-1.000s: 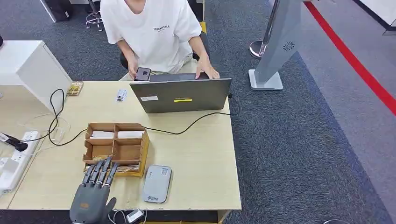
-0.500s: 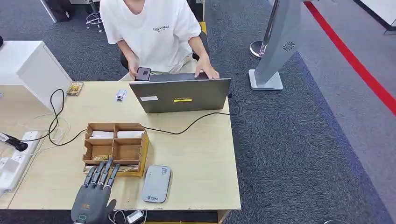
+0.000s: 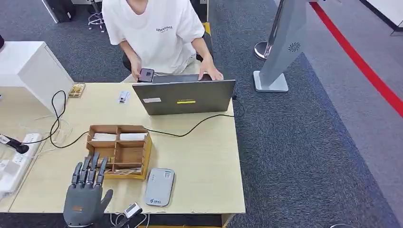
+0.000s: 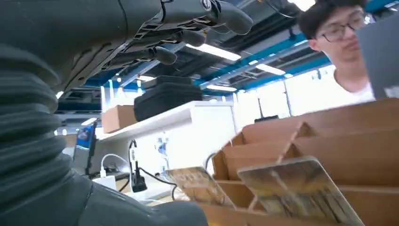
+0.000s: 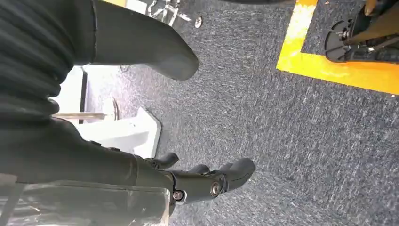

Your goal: Pass the card to the sensor for recognition and then transmit it.

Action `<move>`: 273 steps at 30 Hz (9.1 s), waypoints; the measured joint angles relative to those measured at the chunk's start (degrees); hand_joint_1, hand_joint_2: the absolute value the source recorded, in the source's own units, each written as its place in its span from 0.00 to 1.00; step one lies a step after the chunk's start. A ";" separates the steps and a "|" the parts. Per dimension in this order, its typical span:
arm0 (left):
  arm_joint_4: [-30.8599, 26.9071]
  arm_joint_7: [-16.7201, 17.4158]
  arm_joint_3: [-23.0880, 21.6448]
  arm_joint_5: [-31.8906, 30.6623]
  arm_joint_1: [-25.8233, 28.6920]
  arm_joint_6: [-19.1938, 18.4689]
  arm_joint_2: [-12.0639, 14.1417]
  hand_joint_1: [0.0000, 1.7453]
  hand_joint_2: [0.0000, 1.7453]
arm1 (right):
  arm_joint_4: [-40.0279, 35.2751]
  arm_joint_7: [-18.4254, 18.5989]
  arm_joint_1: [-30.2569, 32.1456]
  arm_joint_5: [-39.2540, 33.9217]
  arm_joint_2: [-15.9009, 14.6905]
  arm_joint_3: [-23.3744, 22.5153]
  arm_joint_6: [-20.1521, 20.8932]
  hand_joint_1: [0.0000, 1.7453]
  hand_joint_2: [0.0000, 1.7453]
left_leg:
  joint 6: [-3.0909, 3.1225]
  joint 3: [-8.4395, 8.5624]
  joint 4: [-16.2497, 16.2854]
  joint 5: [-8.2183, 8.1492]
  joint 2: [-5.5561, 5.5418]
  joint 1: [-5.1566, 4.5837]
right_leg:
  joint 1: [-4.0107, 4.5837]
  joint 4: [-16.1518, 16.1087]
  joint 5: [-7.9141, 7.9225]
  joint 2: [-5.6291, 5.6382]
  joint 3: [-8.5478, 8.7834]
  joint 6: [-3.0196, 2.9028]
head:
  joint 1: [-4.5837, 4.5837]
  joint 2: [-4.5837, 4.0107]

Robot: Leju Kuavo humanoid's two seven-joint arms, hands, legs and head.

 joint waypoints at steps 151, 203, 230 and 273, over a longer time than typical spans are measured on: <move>0.15 -3.80 -6.60 1.68 -11.24 -31.43 2.60 1.00 1.00 | 0.00 -0.13 0.09 1.01 0.04 -0.55 -0.48 0.00 1.00 | -0.02 -0.03 0.02 0.01 0.01 0.01 | 0.00 0.01 0.01 0.00 -0.04 0.00 | 0.00 0.00; -16.48 -6.88 -18.58 33.97 -47.15 -65.62 24.48 1.00 1.00 | -0.07 1.51 0.44 3.34 1.07 -4.63 -0.37 0.00 1.00 | -0.24 -0.35 0.06 0.35 -0.07 0.12 | 0.08 0.10 0.25 0.02 -0.42 -0.22 | 0.04 0.00; -6.57 4.87 -31.31 28.04 -73.59 -45.25 14.42 1.00 1.00 | -0.09 0.83 -0.05 8.28 1.60 -5.90 1.22 0.00 1.00 | -0.12 -0.57 0.09 0.55 -0.27 -0.04 | -0.03 0.09 0.39 -0.19 -0.51 -0.06 | 0.07 0.00; 35.41 -0.37 -1.90 0.02 -45.88 -1.29 -1.70 0.00 1.00 | -0.09 -0.13 -0.96 12.22 -0.68 -0.92 2.95 0.00 1.00 | -0.12 -0.66 0.08 0.55 0.14 0.02 | -0.01 0.11 0.54 0.19 -0.70 -0.01 | 0.07 0.00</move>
